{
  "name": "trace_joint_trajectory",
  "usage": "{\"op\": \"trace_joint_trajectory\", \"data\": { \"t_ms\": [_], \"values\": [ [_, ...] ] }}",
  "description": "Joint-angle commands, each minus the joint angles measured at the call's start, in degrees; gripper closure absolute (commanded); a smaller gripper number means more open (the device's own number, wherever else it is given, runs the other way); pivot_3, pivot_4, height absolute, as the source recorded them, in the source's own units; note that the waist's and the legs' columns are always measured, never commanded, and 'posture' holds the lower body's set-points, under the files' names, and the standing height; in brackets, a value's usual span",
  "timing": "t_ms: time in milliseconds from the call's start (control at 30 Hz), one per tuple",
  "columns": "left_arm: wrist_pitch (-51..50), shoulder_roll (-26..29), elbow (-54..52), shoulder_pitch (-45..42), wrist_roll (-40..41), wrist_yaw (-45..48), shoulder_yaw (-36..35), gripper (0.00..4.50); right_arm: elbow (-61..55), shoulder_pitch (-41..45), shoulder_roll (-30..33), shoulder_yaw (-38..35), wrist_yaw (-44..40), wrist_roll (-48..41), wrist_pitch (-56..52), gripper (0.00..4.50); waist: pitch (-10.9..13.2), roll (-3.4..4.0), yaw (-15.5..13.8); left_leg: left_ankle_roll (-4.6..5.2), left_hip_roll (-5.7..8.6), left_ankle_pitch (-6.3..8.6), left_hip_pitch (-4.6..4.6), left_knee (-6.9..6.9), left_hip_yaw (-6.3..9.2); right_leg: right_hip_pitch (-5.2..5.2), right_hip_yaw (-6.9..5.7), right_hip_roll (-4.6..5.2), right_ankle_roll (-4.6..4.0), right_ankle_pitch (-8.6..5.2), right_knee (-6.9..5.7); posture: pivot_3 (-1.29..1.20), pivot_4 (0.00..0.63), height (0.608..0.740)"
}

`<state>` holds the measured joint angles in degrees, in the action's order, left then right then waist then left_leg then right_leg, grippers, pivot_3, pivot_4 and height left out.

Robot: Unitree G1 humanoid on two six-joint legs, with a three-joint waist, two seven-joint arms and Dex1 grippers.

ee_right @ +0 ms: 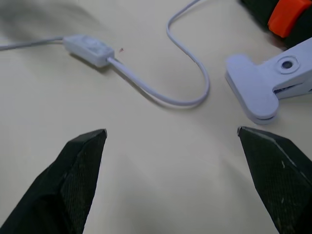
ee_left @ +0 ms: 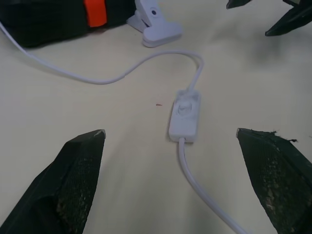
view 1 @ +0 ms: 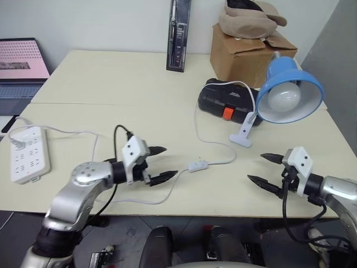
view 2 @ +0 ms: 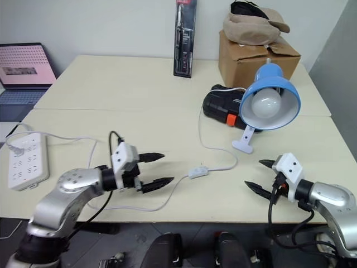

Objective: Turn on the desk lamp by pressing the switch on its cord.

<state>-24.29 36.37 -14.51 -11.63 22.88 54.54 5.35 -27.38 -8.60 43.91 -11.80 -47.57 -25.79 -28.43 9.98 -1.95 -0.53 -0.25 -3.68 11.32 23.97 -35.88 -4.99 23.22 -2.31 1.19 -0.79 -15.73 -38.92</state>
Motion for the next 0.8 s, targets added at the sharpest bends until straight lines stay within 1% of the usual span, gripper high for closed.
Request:
{"op": "trace_joint_trajectory", "data": {
  "t_ms": [33,133,367,500,600,800],
  "values": [
    [3.40,-1.88,3.57,-2.92,-2.24,1.58,3.09,0.01,-5.76,-1.06,0.50,-3.64,2.25,-2.83,-3.99,0.00,0.01,-0.01,0.12,0.00,0.01,0.00,0.00,0.00,-0.01,0.00,0.02,0.00,0.00,0.00,0.01,0.00,0.150,0.740],
    [5.93,-4.17,8.63,-5.40,-4.50,2.72,6.09,0.01,-8.74,-1.95,0.36,-4.19,4.07,-3.72,-6.64,0.00,0.01,-0.01,0.08,0.00,0.01,0.00,0.00,0.00,0.01,0.01,0.00,-0.01,0.00,0.00,0.01,0.00,0.150,0.740],
    [7.77,-8.01,17.77,-9.27,-6.68,5.70,9.19,0.01,-13.94,-2.88,-0.94,-5.11,9.30,-7.00,-13.81,0.00,0.00,-0.03,0.11,0.01,0.03,0.00,0.05,-0.05,0.05,0.01,-0.03,-0.02,0.02,0.01,0.00,0.00,0.150,0.740],
    [7.96,-9.00,20.37,-10.48,-7.31,6.59,9.79,0.01,-15.20,-3.22,-0.77,-5.47,10.08,-7.35,-14.39,0.00,0.00,-0.03,0.21,0.01,0.02,0.00,0.05,-0.06,0.06,0.00,-0.04,-0.02,0.03,0.01,0.00,0.00,0.150,0.740],
    [8.72,-8.97,21.54,-11.26,-9.78,6.78,11.14,0.01,-15.56,-3.02,-0.62,-5.43,10.56,-7.65,-14.64,0.00,0.00,-0.03,0.21,0.01,0.03,-0.01,0.05,-0.08,0.10,-0.01,-0.08,-0.02,0.04,0.02,0.00,0.00,0.150,0.740],
    [9.66,-9.91,21.81,-11.88,-11.71,6.17,11.85,0.01,-15.90,-2.86,-0.28,-5.03,10.83,-7.57,-14.40,0.00,0.00,-0.03,0.21,0.01,0.06,-0.01,0.06,-0.10,0.11,-0.02,-0.07,-0.01,0.08,0.04,0.00,0.00,0.150,0.740]
  ]
}}
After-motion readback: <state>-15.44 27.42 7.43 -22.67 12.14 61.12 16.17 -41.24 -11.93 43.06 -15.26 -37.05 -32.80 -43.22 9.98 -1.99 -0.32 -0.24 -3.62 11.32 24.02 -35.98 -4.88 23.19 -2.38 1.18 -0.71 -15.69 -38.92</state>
